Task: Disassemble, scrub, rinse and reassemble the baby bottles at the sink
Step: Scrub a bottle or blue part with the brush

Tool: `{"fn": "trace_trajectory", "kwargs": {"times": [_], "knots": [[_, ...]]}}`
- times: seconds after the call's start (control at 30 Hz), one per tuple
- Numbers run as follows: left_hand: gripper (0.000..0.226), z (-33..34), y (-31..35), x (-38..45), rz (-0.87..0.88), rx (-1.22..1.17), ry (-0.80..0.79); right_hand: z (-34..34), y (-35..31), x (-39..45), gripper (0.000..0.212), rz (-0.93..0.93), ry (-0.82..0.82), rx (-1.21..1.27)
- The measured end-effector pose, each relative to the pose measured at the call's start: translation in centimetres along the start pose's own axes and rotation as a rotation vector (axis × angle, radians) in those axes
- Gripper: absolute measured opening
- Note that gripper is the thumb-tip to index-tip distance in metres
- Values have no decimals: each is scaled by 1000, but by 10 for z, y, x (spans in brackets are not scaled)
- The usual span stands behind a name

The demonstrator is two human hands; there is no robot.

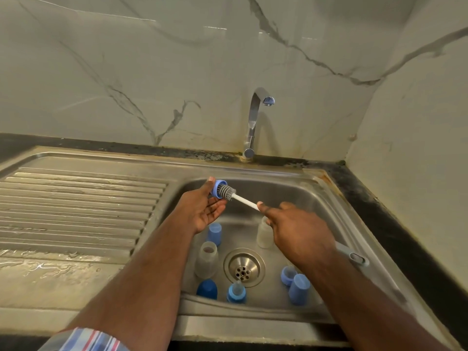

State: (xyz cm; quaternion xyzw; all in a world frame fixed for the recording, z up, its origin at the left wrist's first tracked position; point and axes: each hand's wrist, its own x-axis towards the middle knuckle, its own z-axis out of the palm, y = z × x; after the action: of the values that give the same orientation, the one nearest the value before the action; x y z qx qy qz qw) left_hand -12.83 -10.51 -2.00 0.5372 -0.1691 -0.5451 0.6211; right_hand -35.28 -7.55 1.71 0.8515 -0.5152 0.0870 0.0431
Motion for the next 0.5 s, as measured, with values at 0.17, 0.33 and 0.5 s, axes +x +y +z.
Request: {"fn": "trace_trajectory", "kwargs": {"times": [0.17,0.33,0.5], "knots": [[43,0,1,0,2,10,-53,2,-1,1,44,-14,-60,229],[38,2,4,-3,17,-63,-75,1,8,1,38,106,-115,612],[38,4,4,-1,7,-86,-81,-1,-3,-1,42,66,-1,320]]}}
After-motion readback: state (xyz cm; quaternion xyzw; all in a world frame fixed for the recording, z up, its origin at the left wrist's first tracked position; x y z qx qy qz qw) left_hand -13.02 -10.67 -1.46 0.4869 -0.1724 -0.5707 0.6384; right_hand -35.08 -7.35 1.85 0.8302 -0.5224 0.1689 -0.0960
